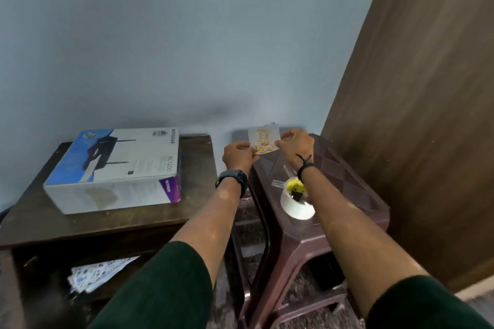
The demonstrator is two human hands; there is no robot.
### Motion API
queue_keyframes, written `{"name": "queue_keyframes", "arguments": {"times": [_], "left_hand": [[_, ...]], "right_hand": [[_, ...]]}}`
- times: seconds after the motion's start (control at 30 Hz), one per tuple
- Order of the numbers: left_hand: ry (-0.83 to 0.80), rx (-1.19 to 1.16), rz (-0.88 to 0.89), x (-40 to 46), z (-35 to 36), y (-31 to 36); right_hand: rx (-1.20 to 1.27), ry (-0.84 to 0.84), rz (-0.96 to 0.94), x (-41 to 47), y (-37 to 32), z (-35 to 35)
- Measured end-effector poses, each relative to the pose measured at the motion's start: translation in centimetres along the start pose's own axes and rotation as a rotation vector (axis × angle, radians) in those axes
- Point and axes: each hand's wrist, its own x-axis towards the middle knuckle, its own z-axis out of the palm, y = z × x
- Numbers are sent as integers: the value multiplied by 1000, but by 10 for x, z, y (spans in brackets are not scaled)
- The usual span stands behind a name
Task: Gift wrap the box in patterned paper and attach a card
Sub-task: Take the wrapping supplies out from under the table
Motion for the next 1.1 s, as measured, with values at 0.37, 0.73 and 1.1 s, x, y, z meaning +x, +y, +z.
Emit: {"name": "queue_keyframes", "arguments": {"times": [0.37, 0.73, 1.1], "left_hand": [[-104, 432, 89, 62, 55, -60], [-251, 717, 169, 51, 45, -56], [-149, 508, 200, -63, -46, -23]], "right_hand": [[-217, -231, 80, 77, 60, 19], [-300, -301, 70, 65, 69, 8], [-228, -250, -342, -48, -7, -7]]}}
